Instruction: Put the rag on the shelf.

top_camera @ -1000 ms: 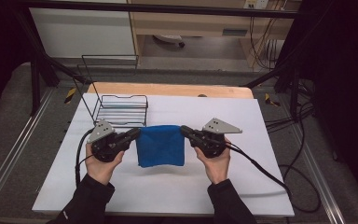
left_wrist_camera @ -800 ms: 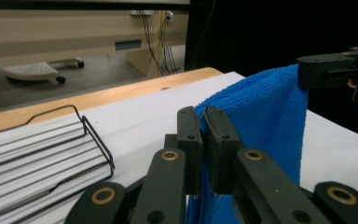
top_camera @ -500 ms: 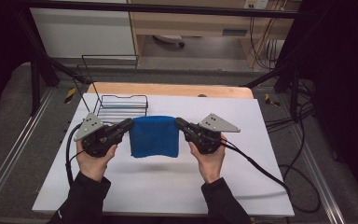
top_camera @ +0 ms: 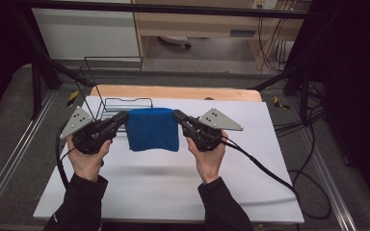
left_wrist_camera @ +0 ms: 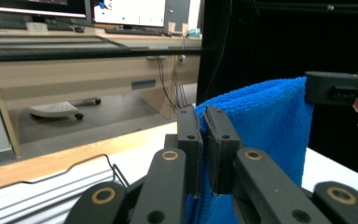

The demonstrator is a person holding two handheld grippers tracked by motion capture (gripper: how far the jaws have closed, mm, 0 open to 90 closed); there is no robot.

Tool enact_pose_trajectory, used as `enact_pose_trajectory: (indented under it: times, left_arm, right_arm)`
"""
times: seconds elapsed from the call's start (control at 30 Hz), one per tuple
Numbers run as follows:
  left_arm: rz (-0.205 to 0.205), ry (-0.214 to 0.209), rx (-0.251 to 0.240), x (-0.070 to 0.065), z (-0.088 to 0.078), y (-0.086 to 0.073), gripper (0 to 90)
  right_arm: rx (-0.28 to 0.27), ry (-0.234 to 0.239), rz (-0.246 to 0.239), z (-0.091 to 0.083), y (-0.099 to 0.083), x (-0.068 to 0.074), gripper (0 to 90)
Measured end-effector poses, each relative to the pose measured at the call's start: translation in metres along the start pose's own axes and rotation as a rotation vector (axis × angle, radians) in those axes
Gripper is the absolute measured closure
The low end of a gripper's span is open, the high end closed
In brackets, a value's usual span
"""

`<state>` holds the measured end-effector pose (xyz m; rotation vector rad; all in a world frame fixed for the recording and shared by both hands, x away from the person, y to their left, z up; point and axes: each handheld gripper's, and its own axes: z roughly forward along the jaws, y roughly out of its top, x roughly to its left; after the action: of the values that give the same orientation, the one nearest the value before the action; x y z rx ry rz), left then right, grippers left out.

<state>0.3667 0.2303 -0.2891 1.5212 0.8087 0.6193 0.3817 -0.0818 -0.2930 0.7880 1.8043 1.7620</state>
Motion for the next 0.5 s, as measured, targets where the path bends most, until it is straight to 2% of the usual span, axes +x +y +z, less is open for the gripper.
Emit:
enact_pose_trajectory:
  times: [0.5]
  left_arm:
    - [-0.011,0.045,-0.062,0.027,-0.016,0.02,85.3]
  right_arm:
    - [-0.046,0.004,-0.036,0.032,0.024,0.019,87.2]
